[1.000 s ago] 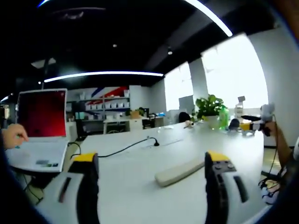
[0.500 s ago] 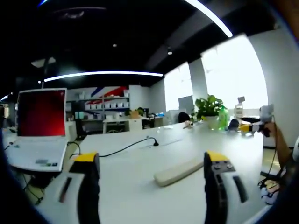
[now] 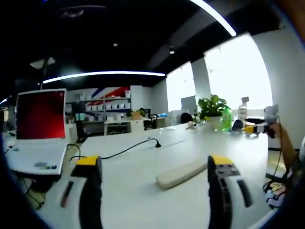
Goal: Arrange the utensils inside the cutlery case until each visible utensil rests in its matching compartment.
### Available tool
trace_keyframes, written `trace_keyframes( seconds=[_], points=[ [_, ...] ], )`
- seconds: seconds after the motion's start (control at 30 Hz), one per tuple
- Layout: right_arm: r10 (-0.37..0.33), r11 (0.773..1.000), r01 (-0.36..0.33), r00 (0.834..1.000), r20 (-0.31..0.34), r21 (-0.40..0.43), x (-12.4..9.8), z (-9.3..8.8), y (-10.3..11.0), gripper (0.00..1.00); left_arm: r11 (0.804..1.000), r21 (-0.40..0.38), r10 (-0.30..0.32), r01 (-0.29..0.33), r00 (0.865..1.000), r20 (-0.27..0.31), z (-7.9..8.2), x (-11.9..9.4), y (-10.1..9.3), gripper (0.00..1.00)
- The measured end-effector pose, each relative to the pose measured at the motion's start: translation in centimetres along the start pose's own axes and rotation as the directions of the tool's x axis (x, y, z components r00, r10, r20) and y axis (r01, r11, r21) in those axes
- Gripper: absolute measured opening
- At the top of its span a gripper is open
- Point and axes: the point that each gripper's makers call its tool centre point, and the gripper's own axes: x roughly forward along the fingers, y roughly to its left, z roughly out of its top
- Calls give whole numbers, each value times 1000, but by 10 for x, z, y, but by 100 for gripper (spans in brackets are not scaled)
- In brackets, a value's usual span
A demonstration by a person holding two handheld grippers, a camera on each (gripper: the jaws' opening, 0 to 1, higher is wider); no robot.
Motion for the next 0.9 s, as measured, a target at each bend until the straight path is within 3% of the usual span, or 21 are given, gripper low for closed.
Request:
trace_keyframes(
  seconds=[0.9],
  points=[
    [-12,1000,11,1000,-14,-12,-1,-1,-4,99,1000,1,-12,12,1000,9,4,1,-2,96]
  ],
)
